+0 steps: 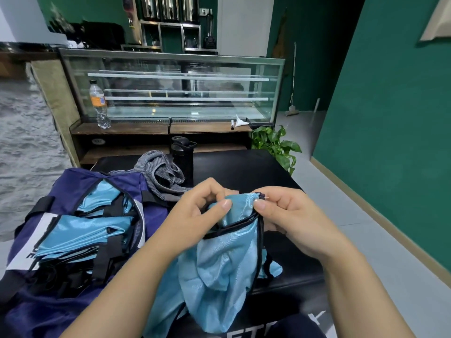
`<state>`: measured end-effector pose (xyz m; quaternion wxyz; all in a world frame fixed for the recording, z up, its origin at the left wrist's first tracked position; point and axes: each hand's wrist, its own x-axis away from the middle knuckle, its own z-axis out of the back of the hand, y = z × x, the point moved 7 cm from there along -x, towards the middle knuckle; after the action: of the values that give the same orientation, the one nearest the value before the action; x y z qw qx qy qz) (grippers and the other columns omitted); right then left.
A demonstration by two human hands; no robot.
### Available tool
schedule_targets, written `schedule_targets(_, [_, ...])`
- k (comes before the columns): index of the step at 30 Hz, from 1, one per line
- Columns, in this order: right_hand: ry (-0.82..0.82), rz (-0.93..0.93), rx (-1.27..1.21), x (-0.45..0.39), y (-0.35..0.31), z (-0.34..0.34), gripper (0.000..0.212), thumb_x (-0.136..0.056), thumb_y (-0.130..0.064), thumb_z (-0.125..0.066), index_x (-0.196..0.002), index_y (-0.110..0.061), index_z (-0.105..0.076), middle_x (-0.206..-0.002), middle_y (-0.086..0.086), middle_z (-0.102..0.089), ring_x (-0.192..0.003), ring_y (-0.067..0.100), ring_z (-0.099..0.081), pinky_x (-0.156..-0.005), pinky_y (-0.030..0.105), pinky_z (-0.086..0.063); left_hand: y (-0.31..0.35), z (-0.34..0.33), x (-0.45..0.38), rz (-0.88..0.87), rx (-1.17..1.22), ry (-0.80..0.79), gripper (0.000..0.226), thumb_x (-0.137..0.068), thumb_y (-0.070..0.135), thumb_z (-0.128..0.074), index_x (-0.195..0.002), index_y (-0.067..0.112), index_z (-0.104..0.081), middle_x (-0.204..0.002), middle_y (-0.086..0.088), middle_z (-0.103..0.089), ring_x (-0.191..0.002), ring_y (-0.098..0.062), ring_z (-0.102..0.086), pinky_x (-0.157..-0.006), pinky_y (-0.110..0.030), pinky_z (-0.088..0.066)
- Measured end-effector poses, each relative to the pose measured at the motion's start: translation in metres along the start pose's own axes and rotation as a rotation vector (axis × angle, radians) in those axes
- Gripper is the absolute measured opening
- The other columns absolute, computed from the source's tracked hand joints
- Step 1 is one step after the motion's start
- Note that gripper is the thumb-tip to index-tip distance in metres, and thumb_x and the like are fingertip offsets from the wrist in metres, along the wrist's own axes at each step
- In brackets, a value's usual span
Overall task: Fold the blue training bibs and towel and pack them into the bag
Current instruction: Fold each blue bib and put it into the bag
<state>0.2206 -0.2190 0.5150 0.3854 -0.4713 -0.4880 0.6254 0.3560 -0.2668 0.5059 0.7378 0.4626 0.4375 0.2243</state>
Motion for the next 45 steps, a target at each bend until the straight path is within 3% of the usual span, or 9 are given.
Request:
schedule_targets(2, [-0.003, 0.050, -0.045, 0.005, -0.016, 0.002, 0.021, -0.092, -0.016, -0.053, -0.100, -0.004, -0.068, -0.087, 0.008, -0.072, -0.077, 0.016, -0.068, -0.068, 0.025, -0.054, 0.012, -0.001, -0.008, -0.003, 0.015, 0.019, 0.016, -0.077, 0.033, -0.066, -0.070, 0.025, -0.054, -0.077, 0.003, -0.060, -0.070, -0.008, -0.053, -0.065, -0.018, -0.042])
schedule_targets(7, [0.173, 0.168, 0.029, 0.010, -0.058, 0.019, 0.015, -0.094, -0.014, -0.051, -0.089, -0.008, -0.064, -0.060, -0.013, -0.060, -0.053, -0.001, -0.048, -0.054, 0.012, -0.039, 0.055, 0.008, -0.025, -0.038, -0.148, 0.039, 0.018, -0.073, 0.026, -0.078, -0.065, 0.025, -0.062, -0.061, 0.010, -0.058, -0.057, -0.005, -0.048, -0.055, -0.016, -0.041])
schedule_targets(11, [0.336, 0.182, 0.290, 0.008, -0.093, 0.026, 0.017, -0.094, -0.020, -0.055, -0.082, -0.021, -0.066, -0.068, -0.012, -0.060, -0.061, 0.004, -0.050, -0.064, 0.018, -0.039, 0.118, 0.021, -0.035, -0.118, -0.340, 0.104, 0.018, -0.062, 0.034, -0.075, -0.062, 0.021, -0.062, -0.053, 0.010, -0.056, -0.049, -0.002, -0.042, -0.047, -0.015, -0.036])
schedule_targets(18, [0.371, 0.249, 1.070, -0.008, -0.187, 0.010, 0.030, -0.090, -0.009, -0.053, -0.114, -0.027, -0.057, -0.102, -0.011, -0.059, -0.089, 0.008, -0.055, -0.068, 0.021, -0.044, 0.224, 0.029, -0.051, -0.199, -0.843, 0.179, 0.020, -0.076, 0.032, -0.076, -0.065, 0.024, -0.063, -0.062, 0.005, -0.062, -0.049, -0.001, -0.044, -0.050, -0.020, -0.038])
schedule_targets(24, [0.491, 0.384, 1.402, -0.026, -0.256, -0.022, 0.028, -0.085, 0.005, -0.042, -0.065, -0.014, -0.036, -0.073, -0.004, -0.033, -0.077, 0.022, -0.038, -0.058, 0.029, -0.018, 0.283, 0.023, -0.048, -0.261, -0.947, 0.290, 0.021, -0.080, 0.033, -0.074, -0.068, 0.020, -0.063, -0.058, 0.008, -0.055, -0.047, -0.004, -0.041, -0.043, -0.016, -0.030])
schedule_targets(28, [0.443, 0.357, 1.007, -0.020, -0.284, -0.025, 0.028, -0.081, 0.008, -0.036, -0.062, -0.013, -0.038, -0.063, 0.000, -0.037, -0.059, 0.016, -0.034, -0.043, 0.025, -0.020, 0.314, 0.033, -0.041, -0.262, -0.913, 0.316, 0.018, -0.081, 0.035, -0.073, -0.069, 0.024, -0.064, -0.064, 0.007, -0.060, -0.053, -0.006, -0.044, -0.049, -0.018, -0.034])
schedule_targets(33, [0.366, 0.275, 0.684, -0.019, -0.302, -0.029, 0.027, -0.088, -0.009, -0.042, -0.063, -0.018, -0.037, -0.066, 0.000, -0.034, -0.060, 0.017, -0.031, -0.056, 0.031, -0.026, 0.335, 0.042, -0.037, -0.220, -0.878, 0.264, 0.019, -0.078, 0.037, -0.074, -0.070, 0.022, -0.067, -0.063, 0.008, -0.060, -0.058, -0.008, -0.045, -0.057, -0.025, -0.035])
schedule_targets(39, [0.190, 0.334, 0.741, -0.018, -0.306, -0.039, 0.031, -0.090, -0.029, -0.061, -0.075, -0.001, -0.063, -0.072, 0.009, -0.059, -0.067, 0.018, -0.051, -0.065, 0.030, -0.042, 0.333, 0.050, -0.032, -0.023, -1.121, 0.163, 0.023, -0.075, 0.039, -0.078, -0.068, 0.019, -0.068, -0.052, 0.008, -0.047, -0.047, -0.007, -0.036, -0.048, -0.024, -0.028])
schedule_targets(45, [0.142, 0.348, 0.763, -0.016, -0.310, -0.043, 0.024, -0.092, -0.027, -0.063, -0.094, -0.005, -0.071, -0.094, 0.011, -0.073, -0.076, 0.015, -0.065, -0.075, 0.031, -0.051, 0.315, 0.061, -0.029, 0.011, -0.535, 0.271, 0.021, -0.091, 0.025, -0.063, -0.073, 0.015, -0.058, -0.057, -0.002, -0.042, -0.041, -0.012, -0.032, -0.043, -0.020, -0.024])
